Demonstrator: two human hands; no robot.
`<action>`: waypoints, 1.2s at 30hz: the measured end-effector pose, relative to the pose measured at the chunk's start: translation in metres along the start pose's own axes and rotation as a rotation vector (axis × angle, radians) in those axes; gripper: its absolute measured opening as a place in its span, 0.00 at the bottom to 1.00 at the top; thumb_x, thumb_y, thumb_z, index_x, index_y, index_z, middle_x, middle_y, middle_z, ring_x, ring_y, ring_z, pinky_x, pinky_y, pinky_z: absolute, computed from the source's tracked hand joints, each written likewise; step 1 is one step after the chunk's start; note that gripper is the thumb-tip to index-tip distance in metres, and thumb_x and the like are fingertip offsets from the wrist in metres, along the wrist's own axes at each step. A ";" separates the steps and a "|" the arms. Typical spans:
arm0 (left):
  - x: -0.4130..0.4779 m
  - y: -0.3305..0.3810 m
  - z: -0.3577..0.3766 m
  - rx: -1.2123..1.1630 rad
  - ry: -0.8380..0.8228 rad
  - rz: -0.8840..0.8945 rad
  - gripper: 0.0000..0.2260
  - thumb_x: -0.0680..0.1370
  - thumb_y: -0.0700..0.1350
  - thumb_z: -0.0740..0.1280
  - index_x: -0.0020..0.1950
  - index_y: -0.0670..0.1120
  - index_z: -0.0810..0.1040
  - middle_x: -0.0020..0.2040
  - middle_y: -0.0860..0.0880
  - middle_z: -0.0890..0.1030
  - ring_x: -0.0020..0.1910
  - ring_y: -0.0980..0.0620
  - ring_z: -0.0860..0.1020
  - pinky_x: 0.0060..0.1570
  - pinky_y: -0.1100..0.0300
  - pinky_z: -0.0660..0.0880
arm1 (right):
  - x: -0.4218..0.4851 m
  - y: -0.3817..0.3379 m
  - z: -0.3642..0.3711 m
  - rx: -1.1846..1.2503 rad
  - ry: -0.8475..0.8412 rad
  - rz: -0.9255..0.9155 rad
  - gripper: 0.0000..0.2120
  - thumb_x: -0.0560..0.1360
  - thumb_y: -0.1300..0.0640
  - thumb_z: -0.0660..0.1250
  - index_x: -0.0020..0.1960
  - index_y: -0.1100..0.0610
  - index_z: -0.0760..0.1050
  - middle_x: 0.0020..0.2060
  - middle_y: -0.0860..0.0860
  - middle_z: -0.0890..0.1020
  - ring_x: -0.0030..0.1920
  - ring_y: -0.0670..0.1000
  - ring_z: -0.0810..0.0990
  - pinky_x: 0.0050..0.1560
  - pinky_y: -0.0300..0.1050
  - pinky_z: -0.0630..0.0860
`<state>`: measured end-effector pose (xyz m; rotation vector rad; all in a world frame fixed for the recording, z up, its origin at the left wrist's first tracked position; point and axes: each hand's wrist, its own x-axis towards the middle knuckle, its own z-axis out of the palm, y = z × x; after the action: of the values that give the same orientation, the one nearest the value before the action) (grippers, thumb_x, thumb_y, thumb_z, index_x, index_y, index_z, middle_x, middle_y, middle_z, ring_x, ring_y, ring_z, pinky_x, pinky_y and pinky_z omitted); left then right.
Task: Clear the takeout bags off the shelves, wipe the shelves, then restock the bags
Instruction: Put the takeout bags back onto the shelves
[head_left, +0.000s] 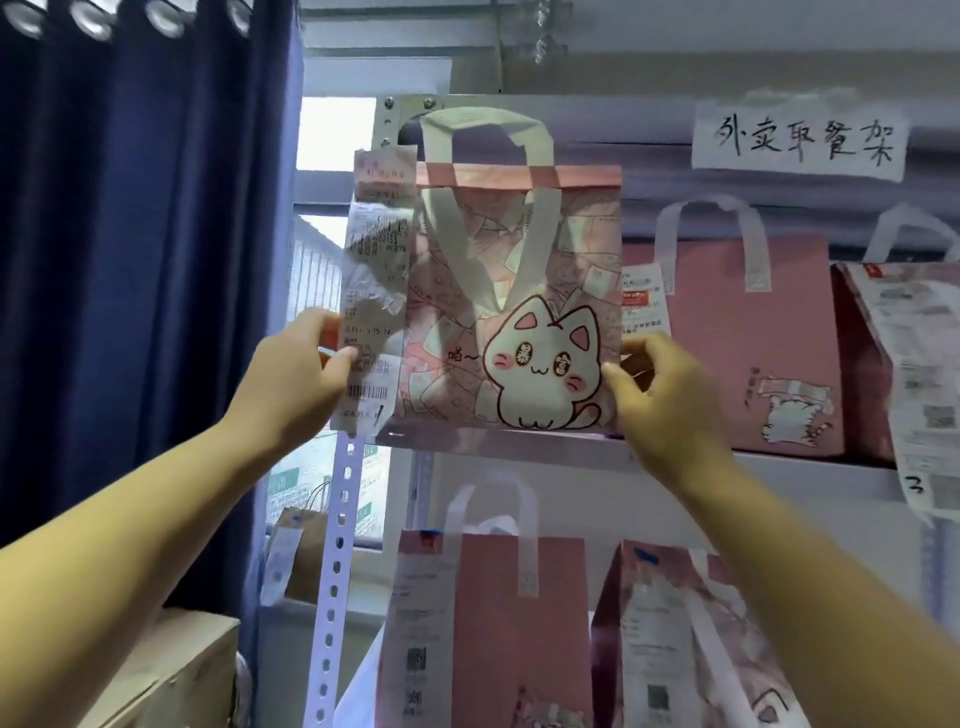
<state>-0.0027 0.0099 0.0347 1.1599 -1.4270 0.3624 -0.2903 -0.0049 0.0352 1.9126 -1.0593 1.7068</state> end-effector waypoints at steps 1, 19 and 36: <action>0.003 -0.001 0.002 -0.003 -0.005 0.003 0.06 0.77 0.42 0.64 0.53 0.45 0.75 0.46 0.49 0.79 0.42 0.49 0.78 0.43 0.58 0.69 | 0.002 0.001 0.003 -0.005 0.002 0.006 0.06 0.76 0.59 0.64 0.52 0.60 0.75 0.42 0.51 0.78 0.42 0.52 0.77 0.40 0.42 0.76; 0.030 -0.024 0.055 0.213 -0.021 0.033 0.08 0.72 0.44 0.71 0.45 0.41 0.78 0.44 0.44 0.81 0.44 0.43 0.78 0.47 0.51 0.75 | 0.022 0.038 0.034 -0.232 -0.096 0.093 0.09 0.74 0.54 0.68 0.52 0.57 0.76 0.45 0.53 0.81 0.46 0.56 0.78 0.46 0.50 0.76; 0.004 -0.023 0.059 0.249 -0.031 0.043 0.18 0.73 0.50 0.70 0.59 0.42 0.76 0.55 0.42 0.76 0.52 0.44 0.76 0.52 0.52 0.72 | 0.001 0.036 0.025 -0.296 -0.142 0.067 0.11 0.74 0.48 0.67 0.49 0.55 0.75 0.44 0.50 0.81 0.43 0.54 0.78 0.43 0.49 0.77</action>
<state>-0.0175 -0.0483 0.0144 1.3409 -1.4650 0.5665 -0.3003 -0.0462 0.0240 1.8448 -1.3591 1.3712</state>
